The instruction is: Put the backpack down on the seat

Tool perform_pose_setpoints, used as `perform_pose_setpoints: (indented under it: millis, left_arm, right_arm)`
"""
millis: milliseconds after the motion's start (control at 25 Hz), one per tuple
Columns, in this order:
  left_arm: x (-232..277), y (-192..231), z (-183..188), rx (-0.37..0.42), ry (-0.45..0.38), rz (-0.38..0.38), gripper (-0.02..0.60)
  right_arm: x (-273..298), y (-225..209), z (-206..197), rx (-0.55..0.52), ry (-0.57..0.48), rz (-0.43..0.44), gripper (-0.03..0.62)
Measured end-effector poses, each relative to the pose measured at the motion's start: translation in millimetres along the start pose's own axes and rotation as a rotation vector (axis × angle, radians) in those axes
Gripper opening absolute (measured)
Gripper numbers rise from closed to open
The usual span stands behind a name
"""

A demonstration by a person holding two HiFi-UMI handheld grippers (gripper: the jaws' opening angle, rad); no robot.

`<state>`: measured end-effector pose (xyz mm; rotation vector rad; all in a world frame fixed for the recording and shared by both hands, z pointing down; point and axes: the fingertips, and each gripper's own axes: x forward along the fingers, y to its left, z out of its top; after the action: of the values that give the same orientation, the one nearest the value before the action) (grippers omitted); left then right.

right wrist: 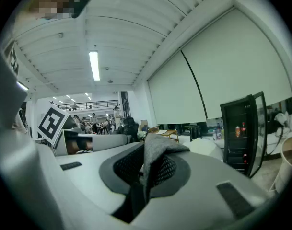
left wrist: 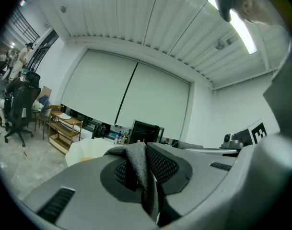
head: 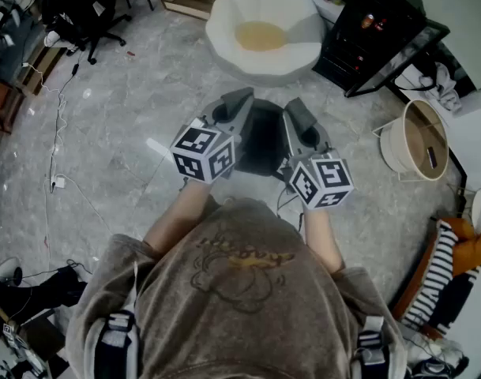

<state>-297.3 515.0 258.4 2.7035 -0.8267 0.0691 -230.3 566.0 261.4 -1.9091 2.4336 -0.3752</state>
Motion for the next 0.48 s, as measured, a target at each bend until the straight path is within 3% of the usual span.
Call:
perform_pose_setpoints:
  millis: [480]
  left_arm:
    - [8.6, 7.9, 1.4, 0.019, 0.012, -0.061, 0.035]
  right_arm:
    - [15.8, -8.9, 0.1, -0.005, -0.025, -0.047, 0.032]
